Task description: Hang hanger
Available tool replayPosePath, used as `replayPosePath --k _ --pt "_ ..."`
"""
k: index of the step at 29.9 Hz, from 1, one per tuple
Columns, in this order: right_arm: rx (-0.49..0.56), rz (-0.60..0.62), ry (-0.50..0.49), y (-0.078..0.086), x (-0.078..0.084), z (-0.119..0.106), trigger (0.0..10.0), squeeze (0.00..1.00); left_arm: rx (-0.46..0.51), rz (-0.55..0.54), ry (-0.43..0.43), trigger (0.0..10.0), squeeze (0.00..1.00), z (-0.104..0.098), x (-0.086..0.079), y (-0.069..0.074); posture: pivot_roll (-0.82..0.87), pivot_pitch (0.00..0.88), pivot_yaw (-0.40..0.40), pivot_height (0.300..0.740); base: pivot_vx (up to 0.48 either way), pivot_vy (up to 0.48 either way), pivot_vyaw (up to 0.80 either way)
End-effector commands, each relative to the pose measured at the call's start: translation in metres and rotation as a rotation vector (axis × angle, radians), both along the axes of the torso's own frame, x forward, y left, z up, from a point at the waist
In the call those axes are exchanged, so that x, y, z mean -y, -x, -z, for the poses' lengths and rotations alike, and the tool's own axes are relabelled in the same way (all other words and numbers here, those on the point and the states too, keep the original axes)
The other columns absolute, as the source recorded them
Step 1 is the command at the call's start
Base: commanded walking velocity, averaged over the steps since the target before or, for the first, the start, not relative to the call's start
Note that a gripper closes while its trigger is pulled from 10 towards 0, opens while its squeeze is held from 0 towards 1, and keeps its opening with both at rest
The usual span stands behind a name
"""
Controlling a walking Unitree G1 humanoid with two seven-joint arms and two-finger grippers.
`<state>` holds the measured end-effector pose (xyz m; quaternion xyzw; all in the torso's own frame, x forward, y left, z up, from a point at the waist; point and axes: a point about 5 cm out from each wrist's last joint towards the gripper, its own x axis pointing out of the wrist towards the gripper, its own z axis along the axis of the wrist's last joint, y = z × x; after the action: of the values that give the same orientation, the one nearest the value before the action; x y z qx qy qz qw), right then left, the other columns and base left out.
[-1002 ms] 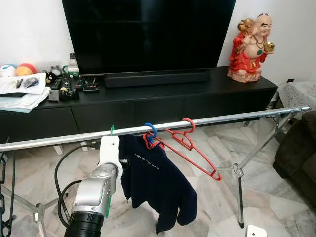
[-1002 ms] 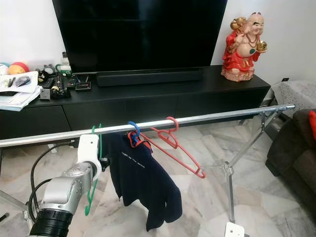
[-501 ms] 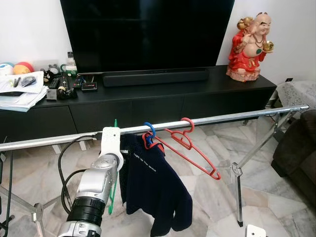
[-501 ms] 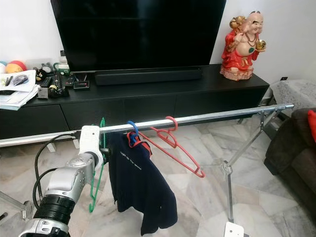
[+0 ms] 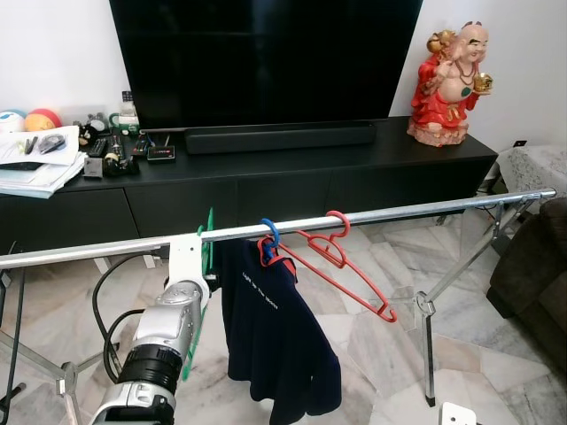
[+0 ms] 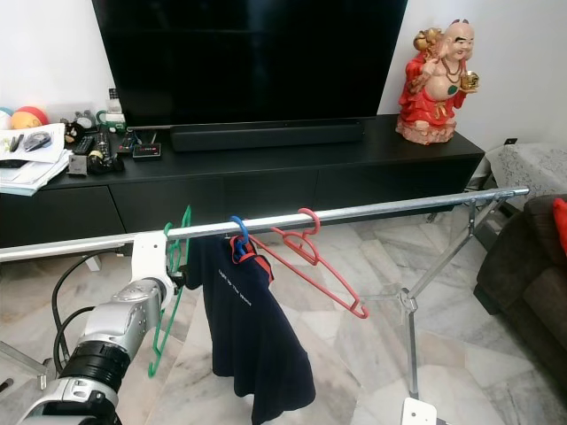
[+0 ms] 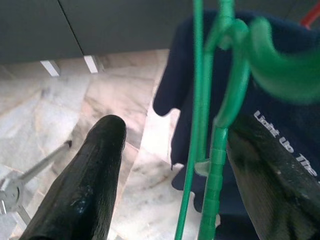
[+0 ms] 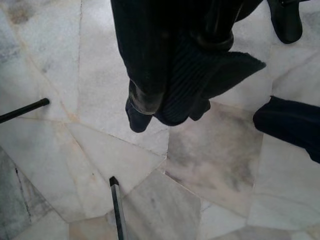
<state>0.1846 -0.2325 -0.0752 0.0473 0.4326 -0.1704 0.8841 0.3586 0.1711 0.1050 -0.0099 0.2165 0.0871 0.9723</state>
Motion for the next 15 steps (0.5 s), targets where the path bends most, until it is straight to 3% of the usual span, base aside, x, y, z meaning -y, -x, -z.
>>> replayPosePath --k 1,3,4,5,15 --pt "0.023 -0.002 0.013 -0.0088 0.0031 -0.0053 10.0 0.00 0.008 -0.004 0.008 10.0 0.00 -0.0005 0.0000 -0.0035 0.12 0.000 -0.074 0.740 0.000 0.000 0.00" --pt "0.025 -0.002 0.014 -0.0098 0.0033 -0.0059 10.0 0.00 0.007 -0.007 0.007 10.0 0.00 0.0008 -0.0017 -0.0038 0.12 0.000 -0.073 0.740 0.000 0.000 0.00" --pt "0.025 -0.002 0.015 -0.0099 0.0035 -0.0060 10.0 0.00 0.009 -0.010 0.008 3.9 0.00 0.0012 -0.0021 -0.0044 0.12 0.000 -0.075 0.740 0.000 0.000 0.00" --pt "0.025 -0.002 0.015 -0.0096 0.0036 -0.0058 10.0 0.00 0.012 -0.009 0.009 0.0 0.00 0.0012 -0.0020 -0.0046 0.12 0.000 -0.075 0.740 0.000 0.000 0.00" --pt "0.022 -0.005 0.013 -0.0068 0.0027 -0.0043 10.0 0.00 0.012 0.012 0.016 0.0 0.00 0.0043 0.0019 -0.0059 0.12 0.000 -0.075 0.740 0.000 0.000 0.00"
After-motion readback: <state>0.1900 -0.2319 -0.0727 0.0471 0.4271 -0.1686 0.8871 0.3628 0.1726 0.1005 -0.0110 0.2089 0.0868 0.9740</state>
